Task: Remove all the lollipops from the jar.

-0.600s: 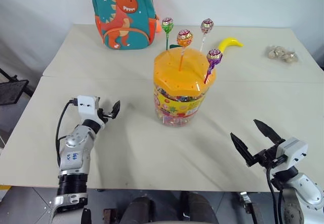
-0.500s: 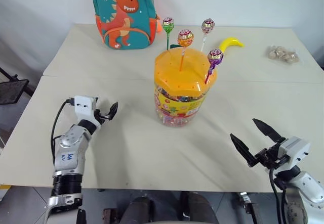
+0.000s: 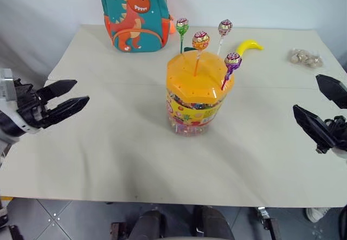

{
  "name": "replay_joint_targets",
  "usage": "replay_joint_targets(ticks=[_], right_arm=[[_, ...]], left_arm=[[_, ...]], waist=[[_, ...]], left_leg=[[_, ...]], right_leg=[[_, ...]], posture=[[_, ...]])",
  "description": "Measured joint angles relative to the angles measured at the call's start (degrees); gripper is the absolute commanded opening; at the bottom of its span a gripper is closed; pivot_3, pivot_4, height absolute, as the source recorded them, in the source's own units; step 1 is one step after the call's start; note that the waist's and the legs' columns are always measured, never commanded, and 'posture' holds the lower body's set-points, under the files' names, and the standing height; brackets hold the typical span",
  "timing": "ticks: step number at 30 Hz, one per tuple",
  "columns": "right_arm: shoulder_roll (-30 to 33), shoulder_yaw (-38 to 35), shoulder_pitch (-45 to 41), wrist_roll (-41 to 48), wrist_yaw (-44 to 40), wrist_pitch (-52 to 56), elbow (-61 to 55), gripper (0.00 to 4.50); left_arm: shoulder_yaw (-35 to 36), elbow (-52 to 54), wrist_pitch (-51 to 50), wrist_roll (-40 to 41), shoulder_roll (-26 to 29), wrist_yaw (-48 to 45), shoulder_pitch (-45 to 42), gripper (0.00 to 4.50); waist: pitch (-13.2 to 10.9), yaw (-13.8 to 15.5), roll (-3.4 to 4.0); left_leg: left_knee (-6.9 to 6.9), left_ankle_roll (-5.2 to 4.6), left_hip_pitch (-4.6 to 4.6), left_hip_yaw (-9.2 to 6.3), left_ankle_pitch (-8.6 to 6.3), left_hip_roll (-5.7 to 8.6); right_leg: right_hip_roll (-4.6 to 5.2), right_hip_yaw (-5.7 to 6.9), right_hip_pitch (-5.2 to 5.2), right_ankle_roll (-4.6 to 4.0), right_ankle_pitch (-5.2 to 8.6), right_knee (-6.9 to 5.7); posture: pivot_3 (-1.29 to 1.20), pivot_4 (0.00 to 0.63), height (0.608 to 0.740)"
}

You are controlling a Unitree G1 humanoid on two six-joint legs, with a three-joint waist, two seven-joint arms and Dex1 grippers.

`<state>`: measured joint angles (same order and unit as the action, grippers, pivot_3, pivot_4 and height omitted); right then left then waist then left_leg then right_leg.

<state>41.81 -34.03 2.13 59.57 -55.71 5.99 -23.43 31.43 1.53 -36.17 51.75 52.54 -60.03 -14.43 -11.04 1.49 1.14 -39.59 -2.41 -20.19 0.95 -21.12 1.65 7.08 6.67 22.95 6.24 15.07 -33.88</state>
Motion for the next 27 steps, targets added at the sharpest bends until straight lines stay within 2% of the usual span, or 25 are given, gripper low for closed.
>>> replay_joint_targets(ticks=[4,8,14,18,21,24,27], right_arm=[[0.64,0.3,-0.34,-2.44,-4.81,0.17,0.38,4.5],[0.65,1.12,-2.47,-5.15,-7.08,-0.45,3.35,4.5],[-1.57,0.81,-6.13,-0.76,-0.41,2.89,1.76,4.5],[-3.7,0.81,-6.12,2.63,4.32,5.37,-1.55,4.5],[-4.89,1.07,-4.65,2.36,5.28,5.35,-3.34,4.5],[-6.22,1.21,-3.49,1.44,5.98,5.21,-3.54,4.5],[-6.72,1.07,-2.5,0.67,6.69,5.13,-4.23,4.5]], left_arm=[[-1.74,-1.86,2.31,-1.33,-0.34,-4.18,-1.77,4.47],[-7.5,-6.05,7.64,-4.87,-7.58,-2.78,-13.53,4.47],[-19.35,-15.12,9.96,-11.79,-19.33,1.31,-31.61,4.47],[-22.93,-26.01,8.66,-14.42,-27.43,4.42,-43.92,4.47],[-25.05,-31.27,8.3,-16.36,-30.03,3.39,-50.14,4.47],[-26.48,-35.9,8.68,-18.65,-31.73,2.8,-53.52,3.89],[-27.27,-40.54,8.7,-20.67,-32.5,1.64,-55.25,2.95]], waist=[[-0.02,0.05,-0.05],[-0.02,0.76,-0.07],[-0.05,1.28,-0.22],[-0.09,1.58,-0.28],[-0.09,1.39,-0.31],[-0.09,1.14,-0.3],[-0.09,1.04,-0.3]], left_leg=[[-0.02,-0.01,0.0,0.03,0.0,0.02],[-0.11,-0.08,-0.02,0.02,0.05,0.16],[-0.23,-0.14,-0.08,0.12,0.07,0.22],[-0.39,-0.16,-0.21,0.12,0.08,0.21],[-0.37,-0.19,-0.18,0.29,0.06,0.2],[-0.34,-0.2,-0.09,0.49,0.06,0.17],[-0.35,-0.21,-0.08,0.51,0.07,0.14]], right_leg=[[0.0,0.0,0.0,0.0,0.0,-0.02],[0.04,0.02,-0.04,0.09,-0.05,-0.09],[-0.37,-0.01,-0.03,0.19,-0.11,-0.07],[-0.43,0.04,-0.01,0.27,-0.15,-0.06],[-0.48,0.14,0.0,0.31,-0.17,-0.02],[-0.5,0.15,0.03,0.33,-0.18,-0.06],[-0.52,0.12,0.06,0.33,-0.18,-0.1]], posture=[[0.0,0.15,0.74],[0.0,0.15,0.74],[0.0,0.15,0.74],[0.0,0.15,0.74],[0.0,0.15,0.74],[0.0,0.15,0.74],[0.0,0.15,0.74]])
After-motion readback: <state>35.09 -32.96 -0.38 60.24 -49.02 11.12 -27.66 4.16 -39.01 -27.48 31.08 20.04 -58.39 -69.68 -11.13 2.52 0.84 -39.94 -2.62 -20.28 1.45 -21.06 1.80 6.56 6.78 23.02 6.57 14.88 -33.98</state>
